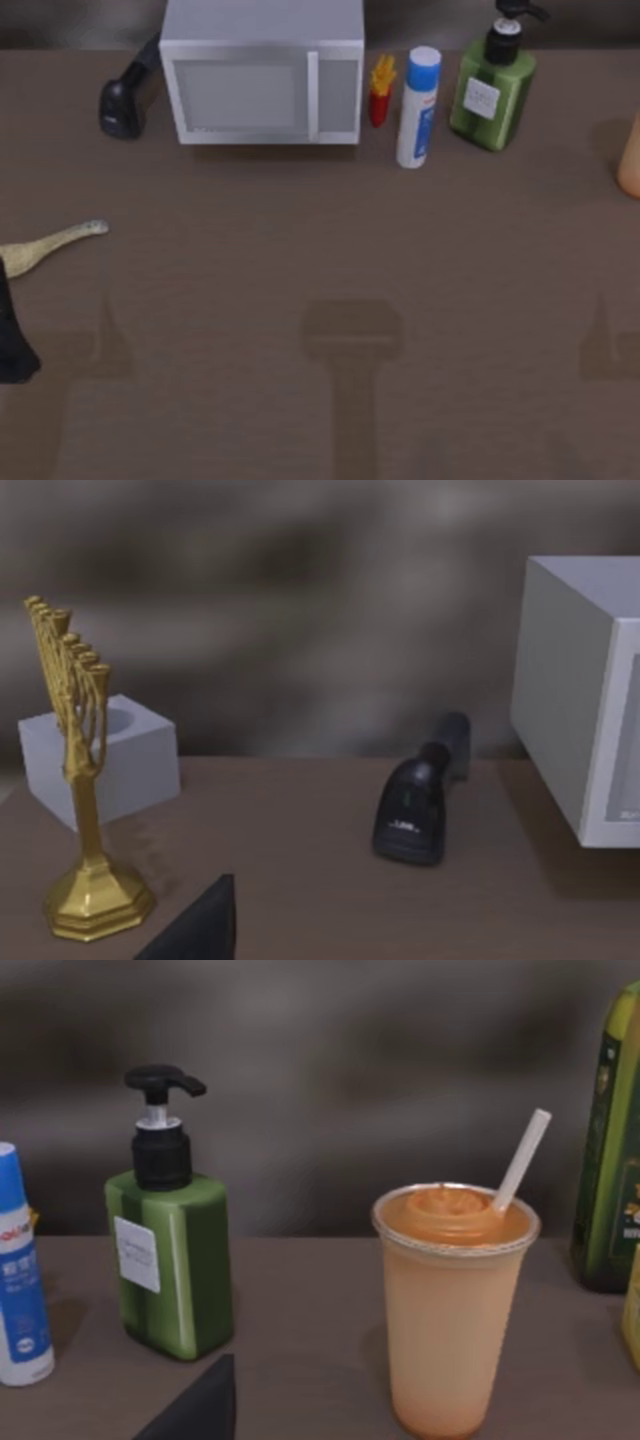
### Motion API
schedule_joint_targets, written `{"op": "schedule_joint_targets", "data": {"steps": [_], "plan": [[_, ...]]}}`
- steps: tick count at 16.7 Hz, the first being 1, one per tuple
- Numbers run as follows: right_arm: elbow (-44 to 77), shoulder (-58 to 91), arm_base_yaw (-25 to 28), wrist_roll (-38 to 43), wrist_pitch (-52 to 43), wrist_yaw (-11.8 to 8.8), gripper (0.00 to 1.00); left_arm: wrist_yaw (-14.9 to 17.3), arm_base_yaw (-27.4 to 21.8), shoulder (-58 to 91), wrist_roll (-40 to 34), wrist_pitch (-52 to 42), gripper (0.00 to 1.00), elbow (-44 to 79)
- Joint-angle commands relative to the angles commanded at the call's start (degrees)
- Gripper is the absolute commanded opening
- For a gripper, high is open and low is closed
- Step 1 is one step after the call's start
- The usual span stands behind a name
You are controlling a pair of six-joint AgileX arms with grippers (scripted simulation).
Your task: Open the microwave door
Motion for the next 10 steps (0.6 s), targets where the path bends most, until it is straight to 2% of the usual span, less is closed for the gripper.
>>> {"op": "schedule_joint_targets", "data": {"steps": [5,10], "plan": [[0.0,0.0,0.0,0.0,0.0,0.0,1.00,-0.8,-1.4,3.5,-1.2,-1.1,1.00,3.5],[0.0,0.0,0.0,0.0,0.0,0.0,1.00,-4.5,-7.3,21.4,-6.3,-6.6,1.00,19.9]]}}
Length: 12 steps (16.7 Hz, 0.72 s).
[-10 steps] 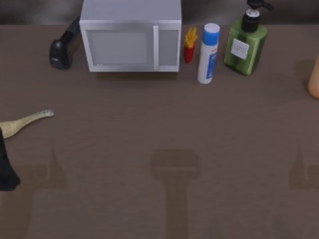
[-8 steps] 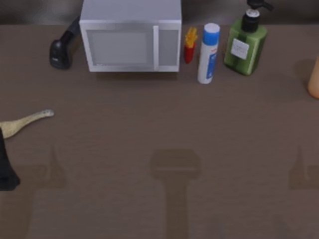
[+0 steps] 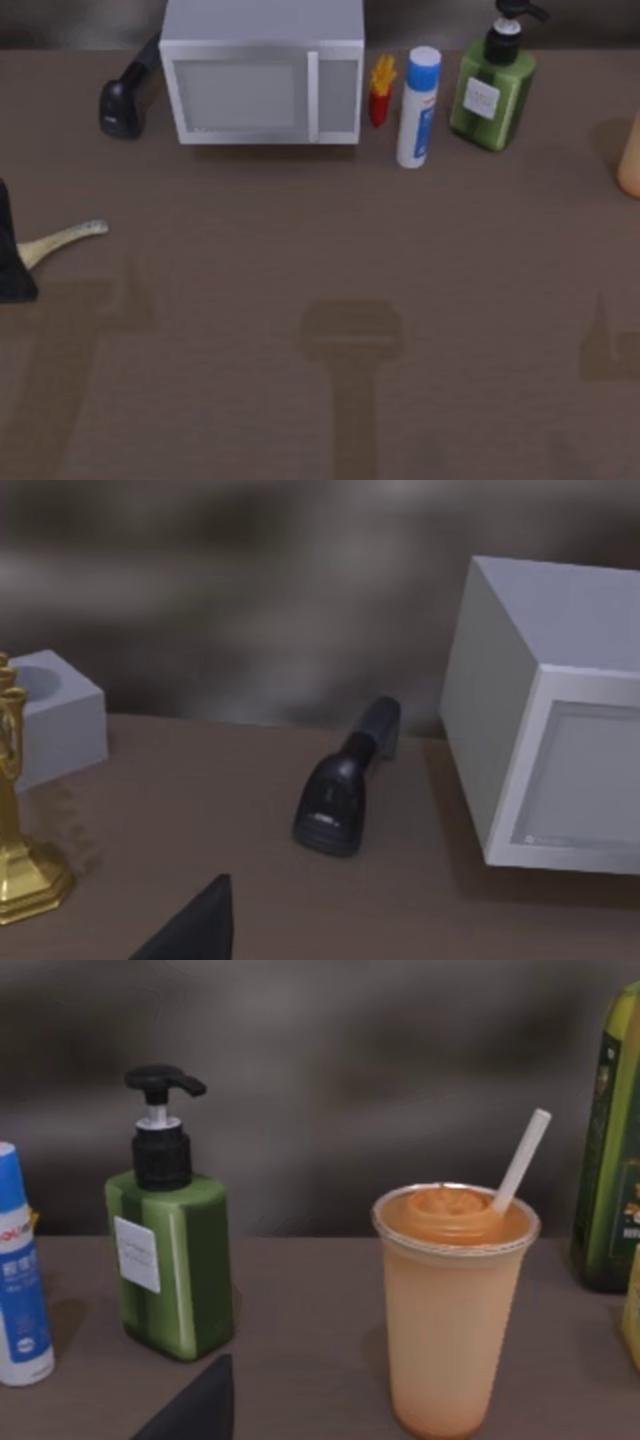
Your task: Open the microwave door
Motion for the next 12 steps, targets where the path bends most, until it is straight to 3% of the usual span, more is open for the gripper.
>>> {"op": "schedule_joint_targets", "data": {"steps": [12], "plan": [[0.0,0.0,0.0,0.0,0.0,0.0,1.00,-12.5,-20.3,71.7,-16.8,-19.8,1.00,58.4]]}}
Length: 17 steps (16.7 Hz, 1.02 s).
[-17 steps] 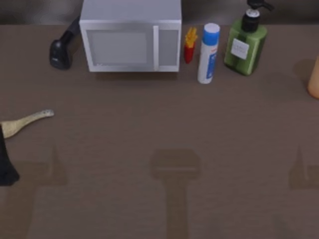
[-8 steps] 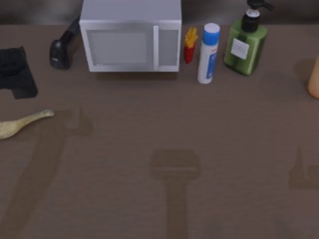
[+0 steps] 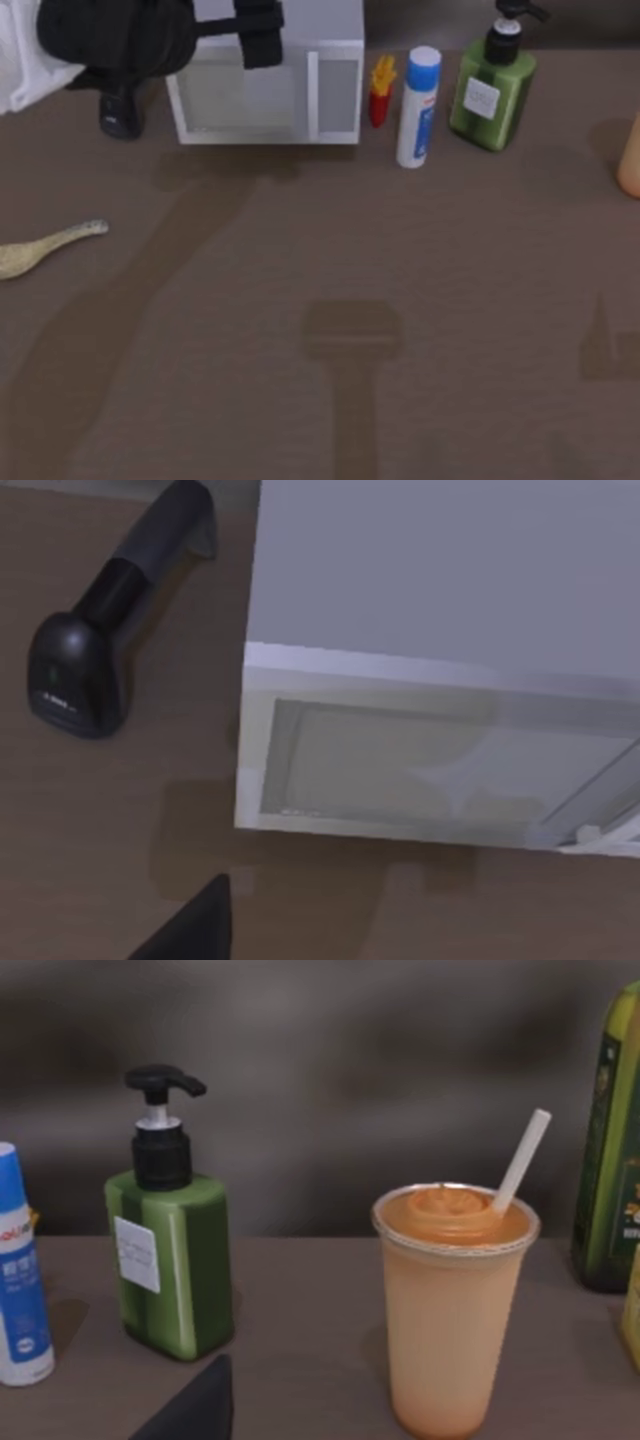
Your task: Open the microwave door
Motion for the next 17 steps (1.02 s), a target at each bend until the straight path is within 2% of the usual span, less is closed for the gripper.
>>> {"op": "schedule_joint_targets", "data": {"steps": [4,7,17], "plan": [[0.0,0.0,0.0,0.0,0.0,0.0,1.00,-3.0,-5.0,17.9,-4.2,-4.9,1.00,14.3],[0.0,0.0,0.0,0.0,0.0,0.0,1.00,-4.3,-7.3,25.5,-6.2,-7.1,1.00,20.4],[0.0,0.0,0.0,0.0,0.0,0.0,1.00,-4.1,-7.2,29.9,-6.0,-6.2,1.00,23.6]]}}
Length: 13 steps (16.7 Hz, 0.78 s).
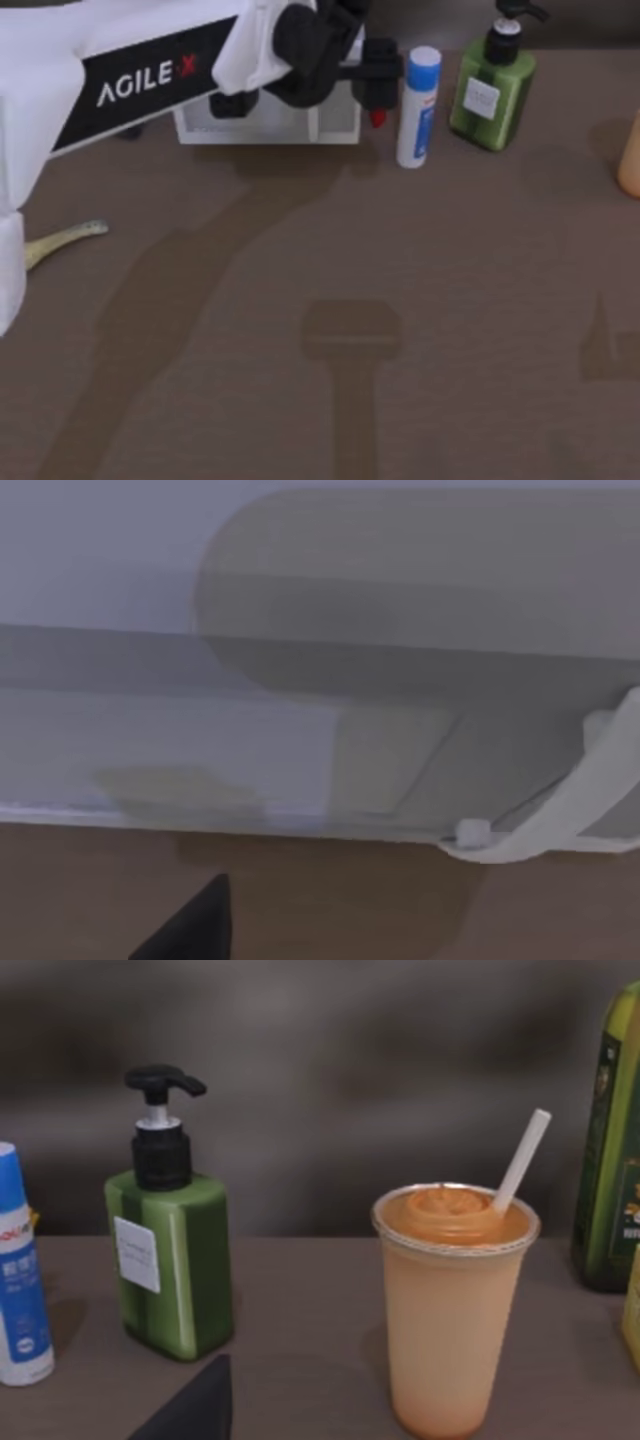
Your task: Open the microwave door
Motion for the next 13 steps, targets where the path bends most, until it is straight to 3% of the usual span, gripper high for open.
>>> {"op": "schedule_joint_targets", "data": {"steps": [9,13], "plan": [[0.0,0.0,0.0,0.0,0.0,0.0,1.00,1.7,2.6,10.6,2.3,5.4,1.00,5.6],[0.0,0.0,0.0,0.0,0.0,0.0,1.00,1.7,2.6,10.6,2.3,5.4,0.70,5.6]]}}
